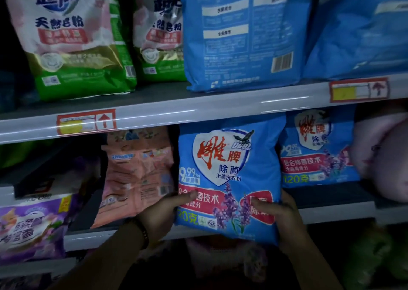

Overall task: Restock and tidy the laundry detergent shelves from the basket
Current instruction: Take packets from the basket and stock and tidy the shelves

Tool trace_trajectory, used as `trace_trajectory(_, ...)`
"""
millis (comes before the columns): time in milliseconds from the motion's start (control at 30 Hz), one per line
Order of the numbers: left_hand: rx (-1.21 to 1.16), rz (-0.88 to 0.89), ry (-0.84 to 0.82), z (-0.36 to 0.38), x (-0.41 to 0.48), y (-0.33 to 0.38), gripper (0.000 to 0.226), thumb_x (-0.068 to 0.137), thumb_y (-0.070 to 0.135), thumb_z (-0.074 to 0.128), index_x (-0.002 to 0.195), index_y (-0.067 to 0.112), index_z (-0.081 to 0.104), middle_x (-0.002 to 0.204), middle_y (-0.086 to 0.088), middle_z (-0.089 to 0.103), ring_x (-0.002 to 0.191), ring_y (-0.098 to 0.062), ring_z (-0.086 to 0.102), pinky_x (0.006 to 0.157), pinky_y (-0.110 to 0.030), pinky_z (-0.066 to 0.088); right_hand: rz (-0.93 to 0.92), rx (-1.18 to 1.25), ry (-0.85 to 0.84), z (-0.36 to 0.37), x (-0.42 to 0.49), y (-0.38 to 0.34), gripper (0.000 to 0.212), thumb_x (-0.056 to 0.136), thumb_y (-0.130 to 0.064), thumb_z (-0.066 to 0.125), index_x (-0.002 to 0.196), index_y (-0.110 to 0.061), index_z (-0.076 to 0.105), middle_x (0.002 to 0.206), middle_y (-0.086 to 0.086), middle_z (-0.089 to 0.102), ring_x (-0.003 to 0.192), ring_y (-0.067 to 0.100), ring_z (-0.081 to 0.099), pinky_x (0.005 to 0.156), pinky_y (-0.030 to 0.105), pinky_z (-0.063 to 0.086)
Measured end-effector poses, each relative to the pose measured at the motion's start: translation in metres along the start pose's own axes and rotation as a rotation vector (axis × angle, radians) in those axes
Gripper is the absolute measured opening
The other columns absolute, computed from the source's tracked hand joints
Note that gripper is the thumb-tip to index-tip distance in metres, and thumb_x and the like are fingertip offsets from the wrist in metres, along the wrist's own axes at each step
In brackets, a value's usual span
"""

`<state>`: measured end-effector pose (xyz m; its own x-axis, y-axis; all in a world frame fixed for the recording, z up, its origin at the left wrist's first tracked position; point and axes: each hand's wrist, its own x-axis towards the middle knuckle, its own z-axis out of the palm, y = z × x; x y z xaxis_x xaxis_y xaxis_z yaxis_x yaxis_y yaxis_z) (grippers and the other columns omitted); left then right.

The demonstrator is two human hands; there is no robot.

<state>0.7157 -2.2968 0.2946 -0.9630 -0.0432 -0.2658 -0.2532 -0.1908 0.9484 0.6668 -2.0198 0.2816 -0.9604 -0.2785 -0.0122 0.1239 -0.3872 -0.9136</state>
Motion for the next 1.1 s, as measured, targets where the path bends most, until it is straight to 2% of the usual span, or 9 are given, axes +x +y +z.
trace_trajectory(133,-0.099,0.006,-0.065,0.007,0.010,-0.004,0.048,0.095,0.015,0.075,0.141,0.009,0.065,0.138,-0.021,0.069,0.128,-0.042,0.066,0.115,-0.060,0.046,-0.002,-0.017,0.012,-0.008,0.009,-0.009,0.052,0.068,0.002,0.079,0.118,-0.013,0.076,0.107,0.017,0.081,0.091,0.037,0.079,0.077,0.044,0.062)
trace_trajectory(300,-0.014,0.220,0.161,0.015,0.029,-0.010,0.043,0.096,0.017,0.072,0.139,0.015,0.067,0.132,-0.013,0.074,0.121,-0.034,0.072,0.109,-0.052,0.053,-0.177,-0.297,0.113,-0.009,0.043,-0.013,0.035,0.086,-0.007,0.082,0.119,-0.016,0.073,0.106,0.001,0.082,0.096,0.020,0.079,0.072,0.029,0.063)
trace_trajectory(433,0.033,0.313,0.209,0.027,0.054,0.001,0.043,0.097,0.017,0.073,0.139,0.023,0.064,0.128,-0.002,0.077,0.116,-0.023,0.075,0.097,-0.040,0.061,-0.366,-0.620,0.285,-0.020,0.072,-0.003,0.063,0.089,-0.027,0.085,0.146,-0.027,0.057,0.131,-0.008,0.072,0.119,0.011,0.069,0.100,0.038,0.058)
trace_trajectory(500,0.133,0.275,0.226,0.030,0.073,-0.004,0.045,0.099,0.017,0.072,0.141,0.022,0.057,0.131,-0.001,0.075,0.117,-0.021,0.074,0.095,-0.035,0.062,-0.340,-0.691,0.303,-0.022,0.075,0.010,0.081,0.088,-0.027,0.086,0.158,-0.024,0.046,0.143,-0.001,0.064,0.130,0.016,0.060,0.109,0.042,0.052)
trace_trajectory(633,0.601,0.154,0.329,0.032,0.089,-0.016,0.083,0.086,0.050,0.083,0.139,0.012,0.032,0.140,-0.008,0.048,0.132,-0.029,0.048,0.109,-0.043,0.044,-0.363,-0.958,0.327,-0.020,0.075,0.032,0.083,0.084,-0.023,0.089,0.156,-0.021,0.048,0.146,0.011,0.050,0.136,0.031,0.049,0.113,0.034,0.041)
trace_trajectory(700,0.696,0.237,0.403,0.031,0.080,-0.020,0.077,0.082,0.037,0.090,0.126,0.014,0.031,0.133,-0.005,0.046,0.125,-0.020,0.047,0.106,-0.039,0.047,-0.337,-0.960,0.354,-0.020,0.072,0.032,0.086,0.084,-0.022,0.089,0.157,-0.025,0.045,0.150,0.012,0.042,0.140,0.033,0.045,0.114,0.034,0.038)
trace_trajectory(800,0.559,0.422,0.322,0.024,0.072,-0.033,0.059,0.089,0.008,0.084,0.127,0.013,0.039,0.124,0.008,0.070,0.112,0.000,0.068,0.098,-0.027,0.059,-0.302,-0.915,0.326,-0.021,0.070,0.034,0.087,0.087,-0.023,0.087,0.160,-0.026,0.041,0.150,0.010,0.045,0.136,0.028,0.050,0.106,0.031,0.043)
trace_trajectory(900,0.414,0.478,0.275,0.026,0.071,-0.033,0.042,0.101,0.006,0.067,0.138,0.020,0.051,0.130,0.012,0.074,0.119,-0.010,0.071,0.102,-0.038,0.059,-0.261,-0.894,0.318,-0.023,0.071,0.039,0.096,0.087,-0.033,0.085,0.165,-0.023,0.029,0.153,0.008,0.048,0.138,0.027,0.050,0.108,0.035,0.046)
trace_trajectory(1100,-0.015,0.178,0.314,0.030,0.088,-0.018,0.025,0.107,0.034,0.060,0.127,0.023,0.070,0.114,-0.003,0.081,0.108,-0.029,0.076,0.102,-0.050,0.057,-0.223,-0.915,0.369,-0.022,0.064,0.042,0.095,0.086,-0.044,0.084,0.163,-0.022,0.033,0.151,0.011,0.049,0.138,0.033,0.048,0.110,0.050,0.048)
